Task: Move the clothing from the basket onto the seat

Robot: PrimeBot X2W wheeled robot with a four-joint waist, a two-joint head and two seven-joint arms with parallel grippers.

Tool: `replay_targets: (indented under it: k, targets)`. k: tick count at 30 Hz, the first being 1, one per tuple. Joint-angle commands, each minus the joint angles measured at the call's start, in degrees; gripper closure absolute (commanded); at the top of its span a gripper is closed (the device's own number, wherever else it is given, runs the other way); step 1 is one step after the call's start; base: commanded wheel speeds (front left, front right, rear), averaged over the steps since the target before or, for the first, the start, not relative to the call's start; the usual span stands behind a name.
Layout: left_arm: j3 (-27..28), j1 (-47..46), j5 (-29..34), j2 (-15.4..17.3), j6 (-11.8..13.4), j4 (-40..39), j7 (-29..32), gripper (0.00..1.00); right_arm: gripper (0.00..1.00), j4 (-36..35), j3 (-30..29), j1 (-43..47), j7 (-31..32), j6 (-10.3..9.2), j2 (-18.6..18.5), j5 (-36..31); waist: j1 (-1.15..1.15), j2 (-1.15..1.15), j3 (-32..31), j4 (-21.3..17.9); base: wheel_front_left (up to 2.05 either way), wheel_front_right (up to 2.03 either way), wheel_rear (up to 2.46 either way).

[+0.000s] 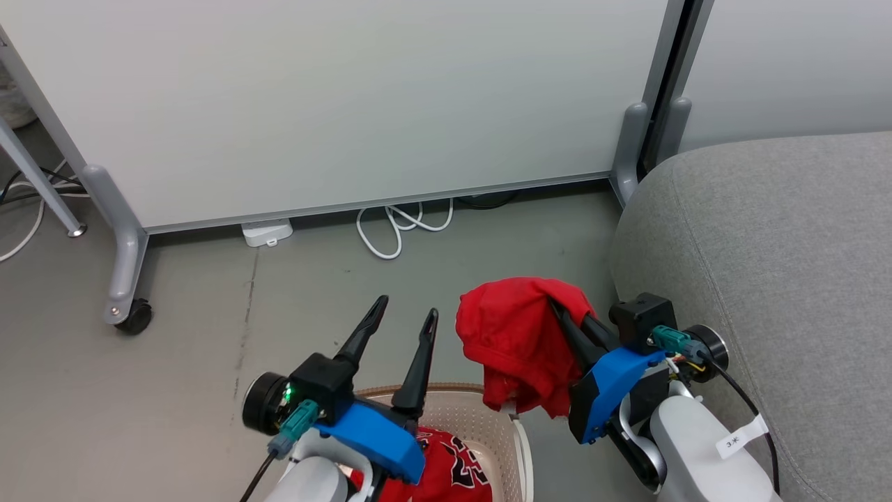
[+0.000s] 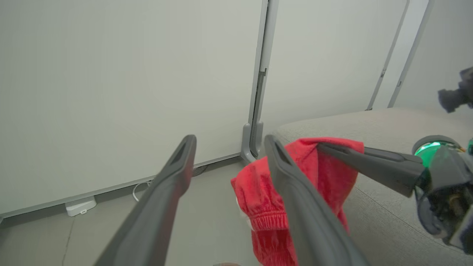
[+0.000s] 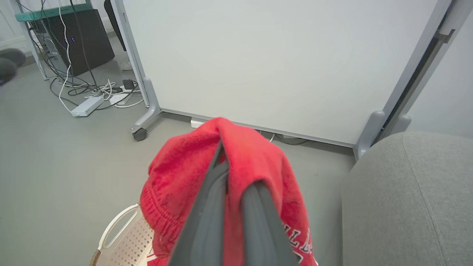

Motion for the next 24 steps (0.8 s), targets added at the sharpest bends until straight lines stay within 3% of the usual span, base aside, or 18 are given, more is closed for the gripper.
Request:
replay_targets:
  k: [1, 11, 24]
  targets:
    - [1.51, 1.85, 1.01, 0.00, -0.43, -0.41, -0.18, 0.00, 1.00, -0.50, -0.06, 0.91, -0.15, 0.03, -0.13, -0.25, 0.00, 0.00, -0.11, -0.10, 0.00, 0.00, 0.00]
    - [10.67, 9.19, 6.76, -1.83, -4.04, -1.76, -0.18, 0.00, 1.00, -2.20, -0.39, 1.90, 0.54, 0.03, -0.13, -0.47, 0.00, 0.00, -0.46, -0.38, 0.00, 0.00, 0.00]
    - [14.76, 10.37, 11.17, -3.98, -7.10, -1.28, -0.18, 0.00, 1.00, -3.12, -1.23, 2.50, 0.63, 0.03, -0.13, -0.25, 0.00, 0.00, -0.47, -0.93, 0.00, 0.00, 0.00]
